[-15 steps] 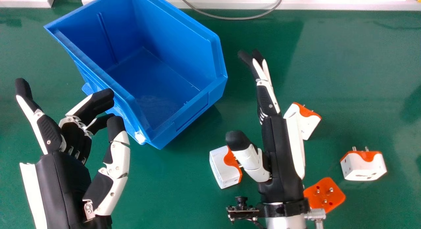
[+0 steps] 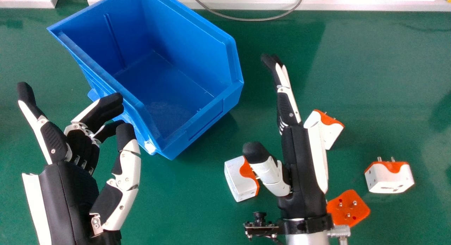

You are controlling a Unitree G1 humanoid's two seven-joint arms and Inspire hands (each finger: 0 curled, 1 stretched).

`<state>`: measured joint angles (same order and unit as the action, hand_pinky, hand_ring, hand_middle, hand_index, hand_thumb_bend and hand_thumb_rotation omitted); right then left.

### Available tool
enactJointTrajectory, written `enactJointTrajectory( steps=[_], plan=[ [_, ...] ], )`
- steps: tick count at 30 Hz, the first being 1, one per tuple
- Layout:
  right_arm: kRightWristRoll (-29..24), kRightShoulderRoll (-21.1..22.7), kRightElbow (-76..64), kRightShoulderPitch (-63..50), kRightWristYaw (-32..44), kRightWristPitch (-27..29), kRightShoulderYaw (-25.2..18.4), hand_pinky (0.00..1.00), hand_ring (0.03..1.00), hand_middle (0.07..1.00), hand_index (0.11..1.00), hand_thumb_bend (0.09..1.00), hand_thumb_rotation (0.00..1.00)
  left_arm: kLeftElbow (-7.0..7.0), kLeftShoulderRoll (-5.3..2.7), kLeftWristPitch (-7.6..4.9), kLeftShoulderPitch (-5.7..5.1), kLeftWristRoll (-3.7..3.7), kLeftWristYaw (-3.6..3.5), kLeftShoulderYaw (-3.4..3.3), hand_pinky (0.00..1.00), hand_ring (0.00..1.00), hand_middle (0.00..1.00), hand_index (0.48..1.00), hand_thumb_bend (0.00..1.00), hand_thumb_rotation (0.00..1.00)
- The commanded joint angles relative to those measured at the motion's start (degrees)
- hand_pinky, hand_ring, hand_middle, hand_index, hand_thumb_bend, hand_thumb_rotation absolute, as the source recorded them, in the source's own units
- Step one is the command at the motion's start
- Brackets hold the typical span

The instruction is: Pick all objects and put in blue box

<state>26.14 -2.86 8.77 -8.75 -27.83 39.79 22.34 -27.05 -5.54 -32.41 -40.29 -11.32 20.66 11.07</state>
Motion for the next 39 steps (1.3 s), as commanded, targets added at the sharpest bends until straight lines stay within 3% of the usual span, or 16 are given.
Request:
enactJointTrajectory(
  steps=[1, 4, 6, 8, 9, 12, 15, 17, 26, 39],
  plan=[
    [1.56, -2.32, -2.66, -0.13, -0.87, -1.34, -0.83, 0.95, 0.965, 0.955, 0.914, 0.691, 1.0, -1.5, -1.65, -1.12, -3.4, -0.51, 0.18, 0.76, 0.66, 0.71, 0.71, 0.729, 0.28, 0.0],
    [3.2, -1.43, -7.63, -1.19, 1.37, -8.01, -2.08, 0.94, 0.955, 0.936, 0.916, 0.741, 1.0, -1.57, -1.6, -1.29, -3.51, -0.45, 0.28, 0.91, 0.66, 0.71, 0.71, 0.728, 0.28, 0.0],
    [6.83, 2.1, -14.32, -2.02, 7.39, -16.02, -3.27, 0.95, 0.964, 0.946, 0.929, 0.767, 1.0, -1.6, -1.44, -1.37, -3.59, -0.27, 0.21, 1.0, 0.66, 0.71, 0.71, 0.729, 0.28, 0.0],
    [13.33, 8.81, -22.03, -1.69, 18.5, -24.67, -4.98, 0.92, 0.953, 0.946, 0.936, 0.734, 0.91, -1.74, -1.47, -1.12, -3.68, -0.18, 0.26, 1.17, 0.66, 0.71, 0.71, 0.727, 0.29, 0.0],
    [17.24, 12.46, -26.16, -1.34, 26.15, -29.23, -5.73, 0.89, 0.933, 0.933, 0.921, 0.736, 0.84, -1.74, -1.49, -1.08, -3.68, -0.16, 0.3, 1.27, 0.66, 0.71, 0.71, 0.726, 0.29, 0.0],
    [28.05, 20.29, -37.3, -0.21, 51.53, -41.65, -7.09, 0.93, 0.949, 0.941, 0.906, 0.786, 0.72, -1.62, -1.52, -1.3, -3.65, -0.46, 0.5, 1.42, 0.65, 0.71, 0.7, 0.726, 0.29, 0.0],
    [34.07, 22.19, -43.58, 0.02, 66.19, -48.95, -7.95, 0.94, 0.967, 0.95, 0.896, 0.857, 0.57, -1.88, -1.6, -1.14, -3.8, -0.41, 0.63, 1.35, 0.65, 0.71, 0.71, 0.723, 0.29, 0.0],
    [37.84, 22.19, -46.07, 0.09, 71.64, -52.22, -8.73, 0.95, 0.957, 0.947, 0.901, 0.889, 0.54, -2.23, -1.66, -0.76, -4.11, -0.21, 0.61, 1.43, 0.66, 0.71, 0.7, 0.721, 0.29, 0.0],
    [43.65, 21.48, -50.37, 0.61, 84.44, -59.77, -11.95, 1.0, 0.97, 0.956, 0.922, 0.999, 0.44, -2.49, -1.55, -0.32, -4.36, -0.05, 0.0, 1.71, 0.66, 0.71, 0.71, 0.723, 0.28, 0.0],
    [43.5, 21.37, -50.12, 0.93, 85.96, -59.79, -12.14, 1.0, 1.0, 0.984, 0.934, 1.0, 0.43, -2.62, -1.85, -0.27, -4.3, -0.68, 0.23, 1.91, 0.65, 0.71, 0.71, 0.722, 0.29, 0.0]
  ],
)
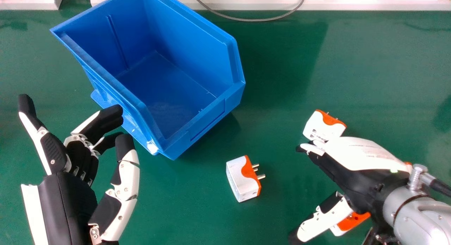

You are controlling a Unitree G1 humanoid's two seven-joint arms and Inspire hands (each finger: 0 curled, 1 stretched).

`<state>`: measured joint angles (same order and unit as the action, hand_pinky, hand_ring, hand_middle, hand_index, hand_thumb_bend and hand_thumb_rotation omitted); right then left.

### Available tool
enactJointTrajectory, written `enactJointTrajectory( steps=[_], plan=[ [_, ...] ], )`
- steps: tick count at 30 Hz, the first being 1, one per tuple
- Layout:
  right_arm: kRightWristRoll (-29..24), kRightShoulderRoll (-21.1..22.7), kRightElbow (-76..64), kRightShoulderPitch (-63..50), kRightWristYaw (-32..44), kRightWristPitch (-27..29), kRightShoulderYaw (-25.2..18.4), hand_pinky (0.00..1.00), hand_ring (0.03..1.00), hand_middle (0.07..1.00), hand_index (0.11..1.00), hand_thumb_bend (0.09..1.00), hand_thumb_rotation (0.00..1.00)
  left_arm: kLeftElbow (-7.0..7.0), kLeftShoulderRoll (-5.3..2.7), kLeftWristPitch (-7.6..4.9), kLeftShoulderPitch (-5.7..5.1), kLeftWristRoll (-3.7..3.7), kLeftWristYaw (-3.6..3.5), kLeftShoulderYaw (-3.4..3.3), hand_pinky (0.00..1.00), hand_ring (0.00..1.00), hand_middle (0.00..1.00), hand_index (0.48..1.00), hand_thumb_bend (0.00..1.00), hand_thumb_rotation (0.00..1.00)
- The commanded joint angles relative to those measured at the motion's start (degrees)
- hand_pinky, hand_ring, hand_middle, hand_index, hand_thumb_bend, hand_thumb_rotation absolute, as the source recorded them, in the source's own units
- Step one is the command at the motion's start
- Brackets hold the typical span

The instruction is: Pick all objects and put in blue box

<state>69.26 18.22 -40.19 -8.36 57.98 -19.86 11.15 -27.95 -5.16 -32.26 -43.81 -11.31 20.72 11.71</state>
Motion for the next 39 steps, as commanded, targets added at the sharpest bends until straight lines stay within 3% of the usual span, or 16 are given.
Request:
enactJointTrajectory(
  steps=[1, 4, 6, 11, 18, 26, 32, 33, 34, 35, 36, 39],
  plan=[
    [0.49, 0.29, -1.17, 0.34, 0.24, -0.29, -1.14, 1.0, 1.0, 0.985, 0.936, 1.0, 0.42, -1.74, -2.2, -0.44, -0.77, -0.73, 0.15, 1.26, 0.65, 0.71, 0.71, 0.723, 0.29, 0.0],
    [1.01, 0.66, -0.83, -0.99, 0.19, -0.26, -1.29, 0.94, 0.996, 0.984, 0.935, 1.0, 0.4, -2.06, -2.18, -0.22, -0.84, -0.67, 0.08, 1.31, 0.66, 0.72, 0.71, 0.724, 0.28, 0.0],
    [1.41, 0.81, -0.38, -2.15, -0.08, -0.12, -1.16, 0.86, 0.987, 0.983, 0.935, 0.999, 0.39, -2.36, -2.12, 0.01, -0.97, -0.13, -0.08, 1.52, 0.66, 0.72, 0.71, 0.724, 0.28, 0.0],
    [1.37, 1.52, 1.4, -5.94, -2.8, 1.2, -0.94, 0.73, 0.963, 0.973, 0.931, 0.933, 0.32, -2.69, -2.11, 0.27, -0.96, -0.45, -0.04, 1.36, 0.66, 0.71, 0.71, 0.723, 0.28, 0.0],
    [0.9, 4.13, 3.58, -8.86, -4.92, 3.01, -1.62, 0.72, 0.96, 0.97, 0.935, 0.92, 0.31, -2.74, -1.57, 0.58, -0.36, 0.74, -0.88, 0.95, 0.66, 0.71, 0.7, 0.725, 0.28, 0.0],
    [0.14, 5.66, 5.98, -9.34, -9.9, 4.98, -1.93, 0.71, 0.948, 0.964, 0.907, 0.936, 0.3, -3.2, -1.47, 1.42, 0.38, 1.25, -1.69, 0.46, 0.66, 0.72, 0.71, 0.722, 0.29, 0.0],
    [-1.16, 4.72, 9.53, -9.84, -20.96, 6.94, -2.36, 0.53, 0.745, 0.824, 0.762, 0.751, 0.04, -3.49, -1.6, 1.84, 0.52, 1.34, -1.94, 0.38, 0.66, 0.72, 0.71, 0.721, 0.29, 0.0],
    [-2.17, 4.62, 10.28, -9.98, -23.63, 7.65, -2.62, 0.49, 0.716, 0.803, 0.731, 0.679, 0.02, -3.55, -1.62, 1.88, 0.53, 1.29, -1.94, 0.4, 0.66, 0.72, 0.71, 0.721, 0.29, 0.0],
    [-3.67, 4.49, 11.03, -10.1, -26.4, 8.47, -2.98, 0.45, 0.626, 0.751, 0.645, 0.615, 0.01, -3.6, -1.64, 1.91, 0.53, 1.24, -1.93, 0.43, 0.66, 0.72, 0.71, 0.721, 0.29, 0.0],
    [-5.12, 4.26, 11.7, -10.16, -28.75, 9.09, -3.32, 0.39, 0.526, 0.644, 0.584, 0.562, 0.01, -3.64, -1.64, 1.9, 0.53, 1.2, -1.91, 0.43, 0.66, 0.72, 0.71, 0.72, 0.29, 0.0],
    [-6.42, 4.07, 12.24, -10.15, -30.51, 9.48, -3.58, 0.33, 0.458, 0.559, 0.562, 0.536, 0.0, -3.64, -1.65, 1.84, 0.56, 1.15, -1.88, 0.4, 0.66, 0.71, 0.71, 0.72, 0.29, 0.0],
    [-10.59, 4.2, 13.67, -10.27, -35.39, 11.5, -4.32, 0.25, 0.387, 0.479, 0.541, 0.513, 0.0, -3.7, -1.69, 1.85, 0.53, 1.07, -1.81, 0.38, 0.66, 0.71, 0.71, 0.719, 0.28, 0.0]
  ],
)
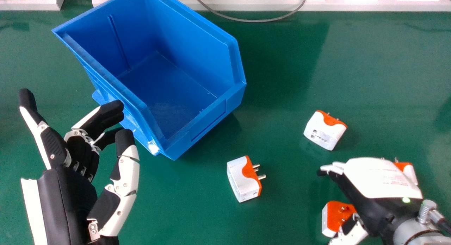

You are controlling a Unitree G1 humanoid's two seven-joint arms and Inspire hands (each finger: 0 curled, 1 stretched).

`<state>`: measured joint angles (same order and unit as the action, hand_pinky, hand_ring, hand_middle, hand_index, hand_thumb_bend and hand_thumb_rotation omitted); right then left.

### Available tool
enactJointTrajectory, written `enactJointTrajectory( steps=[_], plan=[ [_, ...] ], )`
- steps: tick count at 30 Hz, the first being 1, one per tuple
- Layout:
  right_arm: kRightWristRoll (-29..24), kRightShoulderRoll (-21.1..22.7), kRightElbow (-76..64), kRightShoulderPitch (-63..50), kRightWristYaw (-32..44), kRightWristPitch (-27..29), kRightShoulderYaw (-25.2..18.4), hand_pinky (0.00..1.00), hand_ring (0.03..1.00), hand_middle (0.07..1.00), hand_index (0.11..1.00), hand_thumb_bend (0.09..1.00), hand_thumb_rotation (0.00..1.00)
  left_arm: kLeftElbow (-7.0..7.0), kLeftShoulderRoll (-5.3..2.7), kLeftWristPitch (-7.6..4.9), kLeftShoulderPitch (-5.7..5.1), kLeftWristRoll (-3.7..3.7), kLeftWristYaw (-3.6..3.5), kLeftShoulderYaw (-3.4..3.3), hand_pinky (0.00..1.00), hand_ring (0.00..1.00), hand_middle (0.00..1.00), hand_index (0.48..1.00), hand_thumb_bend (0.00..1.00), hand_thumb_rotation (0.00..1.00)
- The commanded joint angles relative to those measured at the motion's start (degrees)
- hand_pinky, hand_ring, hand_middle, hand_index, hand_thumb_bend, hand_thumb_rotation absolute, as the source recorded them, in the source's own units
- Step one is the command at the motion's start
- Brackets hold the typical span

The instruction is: Pick all objects and put in blue box

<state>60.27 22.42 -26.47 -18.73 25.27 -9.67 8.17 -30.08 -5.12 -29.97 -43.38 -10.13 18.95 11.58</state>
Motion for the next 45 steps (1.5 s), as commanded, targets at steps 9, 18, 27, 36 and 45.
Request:
enactJointTrajectory(
  steps=[9, 18, 27, 36, 45],
  plan=[
    [-7.09, 2.85, 1.24, -0.08, -7.04, 4.88, -2.17, 0.26, 0.383, 0.491, 0.526, 0.509, 0.0, -1.68, -1.7, -0.5, -0.19, -0.44, -0.03, 0.69, 0.66, 0.72, 0.71, 0.723, 0.28, 0.0],
    [-9.22, 3.48, 1.31, -0.47, -8.14, 5.56, -2.35, 0.24, 0.385, 0.484, 0.517, 0.51, 0.0, -1.68, -1.75, -0.56, -0.5, -0.25, 0.07, 0.69, 0.66, 0.72, 0.71, 0.723, 0.28, 0.0],
    [-9.93, 2.57, 1.15, -1.29, -11.57, 6.87, -2.37, 0.25, 0.401, 0.496, 0.508, 0.513, 0.0, -1.44, -1.8, -0.8, -0.65, -0.26, 0.18, 0.63, 0.66, 0.71, 0.7, 0.721, 0.28, 0.0],
    [-12.39, -0.86, -0.09, -2.02, -22.98, 11.21, -2.8, 0.29, 0.38, 0.469, 0.512, 0.516, 0.0, -1.12, -1.76, -1.21, -0.51, -0.17, 0.17, 0.69, 0.66, 0.71, 0.7, 0.72, 0.28, 0.0],
    [-14.98, -2.02, -1.3, -2.22, -29.13, 16.63, -4.06, 0.34, 0.424, 0.503, 0.533, 0.501, 0.0, -0.95, -1.89, -1.22, -0.4, -0.54, 0.35, 0.68, 0.65, 0.71, 0.7, 0.721, 0.28, 0.0]
  ],
)
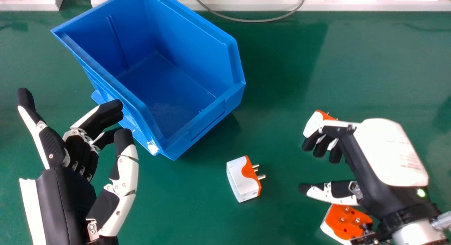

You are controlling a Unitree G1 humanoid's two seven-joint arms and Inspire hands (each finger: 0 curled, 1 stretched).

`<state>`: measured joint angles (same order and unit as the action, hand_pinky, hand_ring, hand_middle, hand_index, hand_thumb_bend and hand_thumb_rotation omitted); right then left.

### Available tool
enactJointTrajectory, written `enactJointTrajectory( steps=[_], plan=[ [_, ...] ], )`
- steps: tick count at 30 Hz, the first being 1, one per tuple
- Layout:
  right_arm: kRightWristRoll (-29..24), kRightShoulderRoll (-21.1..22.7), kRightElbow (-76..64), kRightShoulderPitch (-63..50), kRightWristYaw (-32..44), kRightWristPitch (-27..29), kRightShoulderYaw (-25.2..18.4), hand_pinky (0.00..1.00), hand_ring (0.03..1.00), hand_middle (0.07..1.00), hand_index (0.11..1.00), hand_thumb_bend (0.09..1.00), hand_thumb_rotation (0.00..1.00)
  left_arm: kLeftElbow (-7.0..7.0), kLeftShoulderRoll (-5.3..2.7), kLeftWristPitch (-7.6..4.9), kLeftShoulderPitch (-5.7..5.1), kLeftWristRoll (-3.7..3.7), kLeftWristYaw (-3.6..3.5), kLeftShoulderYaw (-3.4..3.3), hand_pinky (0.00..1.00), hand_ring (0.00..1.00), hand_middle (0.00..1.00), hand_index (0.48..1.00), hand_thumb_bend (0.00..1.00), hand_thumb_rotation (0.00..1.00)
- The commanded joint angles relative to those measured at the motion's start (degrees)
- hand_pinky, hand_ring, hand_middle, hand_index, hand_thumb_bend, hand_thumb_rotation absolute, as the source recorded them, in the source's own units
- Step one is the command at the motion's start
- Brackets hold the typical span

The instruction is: Pick all objects and put in blue box

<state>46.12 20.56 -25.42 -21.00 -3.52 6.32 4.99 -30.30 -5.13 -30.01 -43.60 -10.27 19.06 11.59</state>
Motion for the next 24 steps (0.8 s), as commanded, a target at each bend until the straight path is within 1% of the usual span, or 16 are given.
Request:
enactJointTrajectory(
  steps=[1, 3, 4, 5, 6, 7, 8, 10, 11, 13, 14, 16, 19, 21, 24],
  plan=[
    [-0.65, -0.04, -3.1, -0.13, 0.91, -0.15, -0.91, 0.34, 0.428, 0.506, 0.536, 0.499, 0.0, -0.79, -1.91, -1.11, -0.21, -0.41, 0.26, 0.7, 0.65, 0.71, 0.7, 0.722, 0.28, 0.0],
    [-0.91, 0.48, -5.2, -0.56, 5.4, -2.68, -0.98, 0.34, 0.427, 0.507, 0.538, 0.497, 0.0, -0.75, -1.95, -1.04, -0.15, -0.38, 0.29, 0.69, 0.66, 0.71, 0.7, 0.722, 0.28, 0.0],
    [-0.22, 0.95, -6.67, -0.87, 8.8, -4.73, -0.96, 0.33, 0.426, 0.511, 0.54, 0.496, 0.0, -0.72, -1.99, -1.0, -0.14, -0.31, 0.31, 0.72, 0.66, 0.71, 0.7, 0.722, 0.28, 0.0],
    [1.47, 1.93, -8.38, -1.15, 13.2, -7.02, -0.85, 0.33, 0.43, 0.521, 0.541, 0.495, 0.0, -0.7, -1.99, -0.99, -0.14, 0.04, 0.25, 0.81, 0.66, 0.71, 0.71, 0.722, 0.28, 0.0],
    [3.18, 3.24, -9.86, -1.31, 17.43, -8.64, -0.77, 0.38, 0.496, 0.599, 0.525, 0.503, 0.05, -0.74, -2.02, -0.85, -0.15, 0.74, 0.13, 0.99, 0.66, 0.71, 0.7, 0.721, 0.28, 0.0],
    [5.15, 4.41, -11.34, -1.39, 21.98, -10.42, -0.6, 0.47, 0.601, 0.713, 0.638, 0.664, 0.08, -0.81, -2.0, -0.67, -0.18, 1.5, -0.04, 1.2, 0.66, 0.71, 0.7, 0.719, 0.29, 0.0],
    [6.81, 5.36, -12.71, -1.33, 26.35, -12.06, -0.39, 0.56, 0.708, 0.795, 0.731, 0.769, 0.14, -0.92, -1.99, -0.46, -0.17, 2.05, -0.18, 1.35, 0.66, 0.71, 0.7, 0.719, 0.29, 0.0],
    [10.05, 5.96, -14.77, -0.97, 33.52, -15.17, 0.23, 0.74, 0.891, 0.933, 0.864, 0.894, 0.24, -0.92, -1.92, -0.49, -0.09, 2.75, -0.37, 1.46, 0.66, 0.71, 0.7, 0.72, 0.29, 0.0],
    [11.79, 6.1, -15.55, -0.59, 37.07, -16.64, 0.64, 0.82, 0.944, 0.966, 0.913, 0.938, 0.26, -0.94, -1.93, -0.48, -0.09, 2.93, -0.4, 1.52, 0.66, 0.71, 0.7, 0.718, 0.29, 0.0],
    [15.05, 6.3, -16.68, 0.33, 43.55, -18.9, 1.39, 0.94, 0.982, 0.989, 0.972, 0.975, 0.29, -0.99, -1.97, -0.47, -0.13, 3.06, -0.42, 1.65, 0.66, 0.71, 0.7, 0.717, 0.29, 0.0],
    [16.32, 6.22, -17.02, 0.67, 45.92, -19.64, 1.64, 0.98, 0.993, 0.996, 0.989, 0.991, 0.3, -1.02, -1.98, -0.47, -0.17, 3.03, -0.42, 1.68, 0.65, 0.71, 0.7, 0.716, 0.29, 0.0],
    [18.72, 6.19, -17.33, 1.13, 49.35, -20.4, 2.02, 0.99, 0.999, 0.999, 0.998, 0.999, 0.28, -1.03, -1.94, -0.57, -0.23, 2.96, -0.44, 1.7, 0.65, 0.71, 0.7, 0.715, 0.29, 0.0],
    [21.55, 5.99, -17.51, 1.55, 52.77, -20.69, 2.19, 1.0, 1.0, 1.0, 1.0, 1.0, 0.28, -1.13, -1.79, -0.6, -0.38, 3.15, -0.61, 1.74, 0.66, 0.71, 0.7, 0.716, 0.29, 0.0],
    [22.59, 5.67, -17.34, 1.64, 53.7, -20.63, 2.19, 1.0, 1.0, 1.0, 1.0, 1.0, 0.3, -1.09, -1.75, -0.66, -0.4, 2.9, -0.63, 1.66, 0.66, 0.71, 0.7, 0.719, 0.28, 0.0],
    [22.93, 5.05, -16.79, 1.58, 53.64, -20.41, 2.17, 1.0, 1.0, 1.0, 1.0, 1.0, 0.31, -1.18, -1.77, -0.49, -0.5, 2.89, -0.65, 1.74, 0.66, 0.71, 0.7, 0.718, 0.29, 0.0]
  ],
)
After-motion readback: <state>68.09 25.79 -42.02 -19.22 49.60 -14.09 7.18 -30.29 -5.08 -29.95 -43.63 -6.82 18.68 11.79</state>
